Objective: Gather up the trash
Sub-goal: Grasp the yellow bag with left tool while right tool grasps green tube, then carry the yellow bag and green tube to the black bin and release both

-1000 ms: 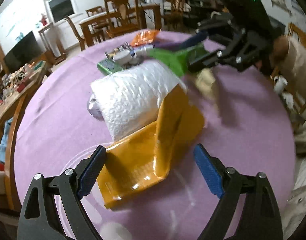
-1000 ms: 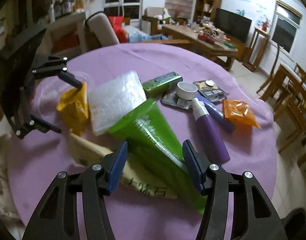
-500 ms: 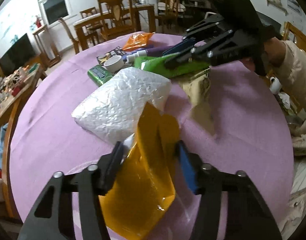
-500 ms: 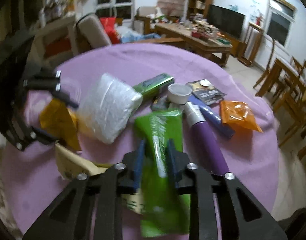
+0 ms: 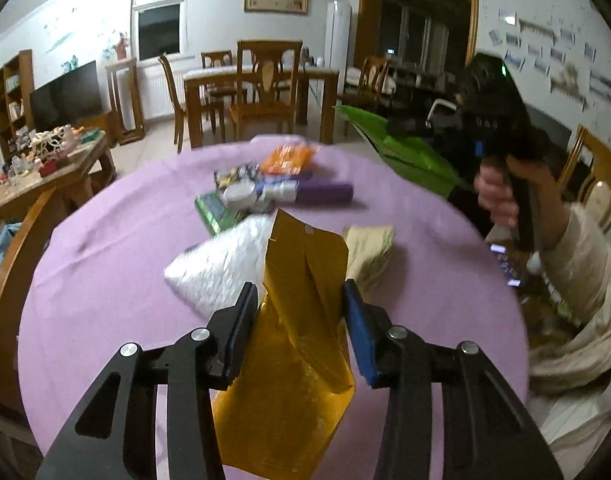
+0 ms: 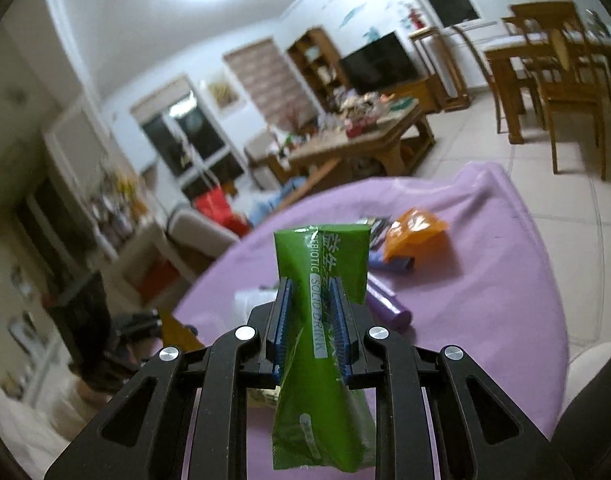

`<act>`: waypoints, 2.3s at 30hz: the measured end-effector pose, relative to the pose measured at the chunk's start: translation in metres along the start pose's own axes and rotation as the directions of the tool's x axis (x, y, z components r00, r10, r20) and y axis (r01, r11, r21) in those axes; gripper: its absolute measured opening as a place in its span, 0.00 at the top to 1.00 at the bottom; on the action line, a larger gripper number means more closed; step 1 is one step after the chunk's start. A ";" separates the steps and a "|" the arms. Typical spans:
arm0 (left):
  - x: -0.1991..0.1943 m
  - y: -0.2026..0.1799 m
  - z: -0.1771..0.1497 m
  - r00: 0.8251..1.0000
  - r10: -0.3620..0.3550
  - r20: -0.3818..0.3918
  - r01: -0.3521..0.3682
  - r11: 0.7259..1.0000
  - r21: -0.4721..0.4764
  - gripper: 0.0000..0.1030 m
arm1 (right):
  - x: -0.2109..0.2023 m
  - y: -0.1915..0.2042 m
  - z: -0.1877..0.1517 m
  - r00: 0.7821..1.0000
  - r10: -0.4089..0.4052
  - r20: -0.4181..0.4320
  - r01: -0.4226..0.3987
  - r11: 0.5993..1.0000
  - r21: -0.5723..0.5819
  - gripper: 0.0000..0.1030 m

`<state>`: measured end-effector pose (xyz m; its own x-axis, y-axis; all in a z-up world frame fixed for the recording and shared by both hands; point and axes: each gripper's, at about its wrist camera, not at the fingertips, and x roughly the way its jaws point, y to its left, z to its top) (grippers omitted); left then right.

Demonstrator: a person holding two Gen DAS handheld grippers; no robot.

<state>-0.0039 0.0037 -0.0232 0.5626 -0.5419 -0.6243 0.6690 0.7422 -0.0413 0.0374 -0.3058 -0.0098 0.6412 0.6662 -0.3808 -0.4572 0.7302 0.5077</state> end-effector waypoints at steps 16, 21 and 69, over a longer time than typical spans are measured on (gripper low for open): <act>0.046 -0.058 0.074 0.990 -0.101 0.102 0.100 0.995 0.016 0.58 | -0.039 -0.031 -0.011 0.967 -0.247 -0.061 0.246 0.969 -0.032 0.24; 0.043 -0.062 0.072 0.990 -0.098 0.104 0.099 0.995 -0.006 0.58 | 0.011 -0.033 -0.014 0.922 -0.336 -0.191 0.325 0.942 -0.087 0.24; 0.219 -0.272 0.174 0.896 -0.433 0.096 0.419 0.897 0.137 0.55 | -0.286 -0.152 -0.097 0.588 -0.679 0.439 0.591 0.732 0.339 0.61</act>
<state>0.0217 -0.3850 -0.0129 0.2610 -0.8452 -0.4664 0.9028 0.3848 -0.1921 -0.1366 -0.5922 -0.0532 0.9583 -0.1705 -0.2294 0.2537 0.8768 0.4084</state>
